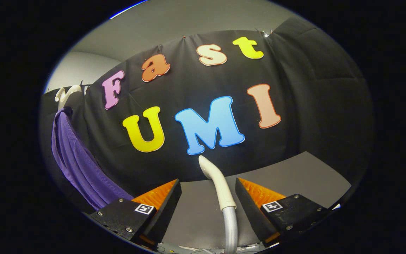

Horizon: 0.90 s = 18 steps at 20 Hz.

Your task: Iron the clothes twice with a garment steamer, once on the left side and once on the right side.

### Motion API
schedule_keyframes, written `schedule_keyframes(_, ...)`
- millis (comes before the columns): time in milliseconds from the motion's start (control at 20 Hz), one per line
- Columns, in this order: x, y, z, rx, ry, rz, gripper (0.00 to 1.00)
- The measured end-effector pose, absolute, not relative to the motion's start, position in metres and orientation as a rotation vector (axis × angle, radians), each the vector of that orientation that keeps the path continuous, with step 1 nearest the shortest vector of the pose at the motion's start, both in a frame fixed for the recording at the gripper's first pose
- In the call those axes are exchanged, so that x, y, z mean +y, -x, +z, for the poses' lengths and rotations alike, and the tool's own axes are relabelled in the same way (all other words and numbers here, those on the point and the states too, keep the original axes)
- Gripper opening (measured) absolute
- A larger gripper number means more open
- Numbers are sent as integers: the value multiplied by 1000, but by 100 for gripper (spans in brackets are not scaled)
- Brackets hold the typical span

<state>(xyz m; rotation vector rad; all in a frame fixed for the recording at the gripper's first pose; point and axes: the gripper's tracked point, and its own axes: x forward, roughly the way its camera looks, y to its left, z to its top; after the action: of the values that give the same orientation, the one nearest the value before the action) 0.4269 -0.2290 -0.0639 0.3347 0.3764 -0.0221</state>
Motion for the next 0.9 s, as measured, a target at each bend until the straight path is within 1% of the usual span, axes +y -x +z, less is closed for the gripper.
schedule_keyframes(200,-236,-456,-94,474,-432,4,95)
schedule_keyframes(400,-251,-477,-128,572,-535,-15,94)
schedule_keyframes(600,-245,-482,-161,700,-659,39,94)
schedule_keyframes(700,-245,-484,-174,737,-692,40,94)
schedule_keyframes(900,-231,-483,-185,825,-806,101,87)
